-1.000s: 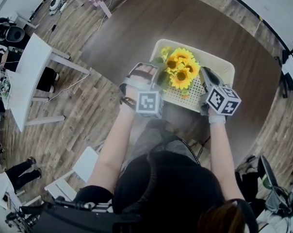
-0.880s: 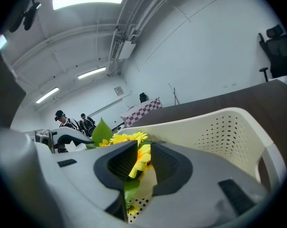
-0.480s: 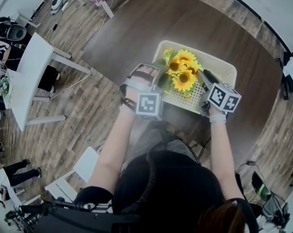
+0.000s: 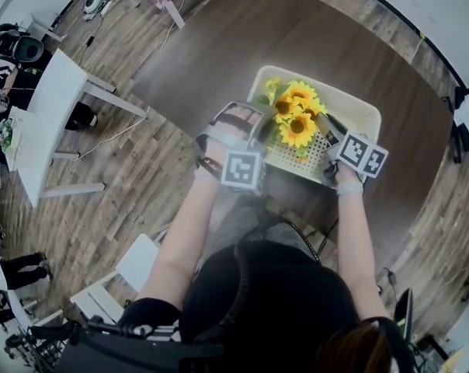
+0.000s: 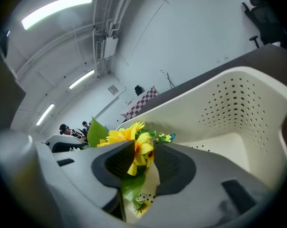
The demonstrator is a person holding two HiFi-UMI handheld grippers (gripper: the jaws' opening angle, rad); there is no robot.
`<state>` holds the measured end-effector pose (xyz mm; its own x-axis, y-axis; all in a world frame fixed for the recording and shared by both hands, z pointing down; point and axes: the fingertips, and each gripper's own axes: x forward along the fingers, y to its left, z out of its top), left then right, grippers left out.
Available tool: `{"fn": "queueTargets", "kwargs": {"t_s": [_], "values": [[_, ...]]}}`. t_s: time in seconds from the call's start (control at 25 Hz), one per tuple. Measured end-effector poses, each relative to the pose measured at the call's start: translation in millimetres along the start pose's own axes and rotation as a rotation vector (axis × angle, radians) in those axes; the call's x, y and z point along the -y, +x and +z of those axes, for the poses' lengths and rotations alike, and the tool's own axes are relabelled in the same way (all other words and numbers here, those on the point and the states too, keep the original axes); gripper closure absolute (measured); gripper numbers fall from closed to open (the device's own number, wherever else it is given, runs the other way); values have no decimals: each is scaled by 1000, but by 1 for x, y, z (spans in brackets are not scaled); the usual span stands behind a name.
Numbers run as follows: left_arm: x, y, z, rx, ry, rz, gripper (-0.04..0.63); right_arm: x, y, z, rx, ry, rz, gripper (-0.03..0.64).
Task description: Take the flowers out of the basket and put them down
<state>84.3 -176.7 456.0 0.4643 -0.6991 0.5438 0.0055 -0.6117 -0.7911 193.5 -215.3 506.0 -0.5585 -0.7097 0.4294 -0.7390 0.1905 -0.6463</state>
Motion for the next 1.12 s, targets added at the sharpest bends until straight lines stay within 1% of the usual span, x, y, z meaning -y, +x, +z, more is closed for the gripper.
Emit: {"fn": "queueTargets", "kwargs": {"t_s": [0.08, 0.16, 0.36, 0.6, 0.68, 0.96, 1.0, 1.12], "values": [[1, 3, 2, 1, 21, -5, 457, 2, -2, 0, 2, -4, -12, 486], [4, 7, 2, -7, 41, -22, 419, 3, -3, 0, 2, -8, -16, 486], [12, 11, -7, -23, 73, -60, 419, 4, -3, -2, -14, -4, -17, 486], [14, 23, -6, -21, 100, -66, 419, 3, -1, -4, -23, 29, 2, 486], [15, 26, -6, -16, 96, -73, 419, 3, 0, -5, -22, 44, 10, 502], [18, 34, -2, 9, 67, -91, 419, 1, 1, -5, -17, 63, 24, 515], [18, 34, -1, 13, 64, -89, 441, 1, 1, -5, -16, 65, 25, 515], [17, 34, 0, 14, 64, -82, 446, 0, -1, -4, -13, 66, 26, 528]]}}
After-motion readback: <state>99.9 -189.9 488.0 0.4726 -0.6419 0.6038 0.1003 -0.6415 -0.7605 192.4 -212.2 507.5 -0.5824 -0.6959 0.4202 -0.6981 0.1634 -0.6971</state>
